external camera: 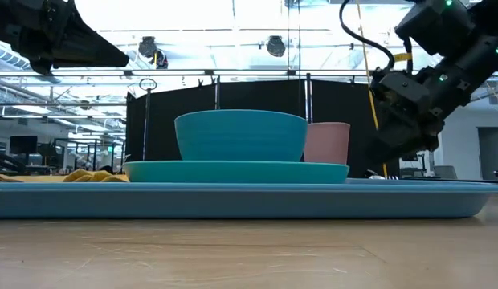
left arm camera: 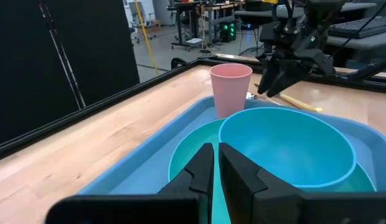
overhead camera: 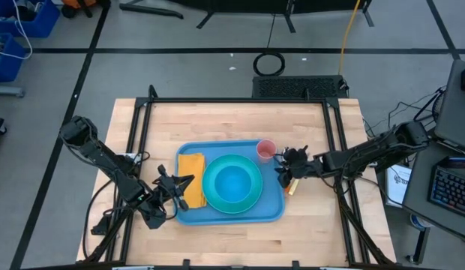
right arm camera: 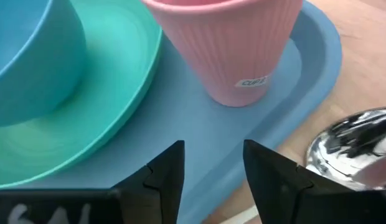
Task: Set up tray
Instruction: Put the orange fork on the yellow napkin
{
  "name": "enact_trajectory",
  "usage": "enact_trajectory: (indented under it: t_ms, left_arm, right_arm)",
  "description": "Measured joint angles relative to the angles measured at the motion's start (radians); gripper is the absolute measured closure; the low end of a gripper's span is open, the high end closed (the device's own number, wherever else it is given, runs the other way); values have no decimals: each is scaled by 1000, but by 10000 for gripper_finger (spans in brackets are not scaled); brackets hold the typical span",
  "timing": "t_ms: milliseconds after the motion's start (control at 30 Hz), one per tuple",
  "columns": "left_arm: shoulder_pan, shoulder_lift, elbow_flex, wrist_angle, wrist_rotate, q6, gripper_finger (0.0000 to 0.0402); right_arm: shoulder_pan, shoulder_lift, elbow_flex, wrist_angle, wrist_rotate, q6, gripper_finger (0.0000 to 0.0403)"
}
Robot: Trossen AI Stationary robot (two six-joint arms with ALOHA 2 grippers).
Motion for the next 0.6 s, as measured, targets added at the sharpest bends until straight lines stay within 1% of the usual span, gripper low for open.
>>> enact_trajectory:
  t_ms: [167,333,467,600]
  left_arm:
    - [0,0,0,0,0,0,371]
    - [0,0,0,0,0,-1,371]
    - [0,0,0,0,3,-1,371]
    - [0,0,0,0,23,0,371]
  right_arm:
    - [0,0,124,-252,-67,24,276]
    - [0,0,222,-442,-149,79,286]
    - [-10,0,249,-576,-199,128,276]
    - [-38,0,248,-708,-197,197,255]
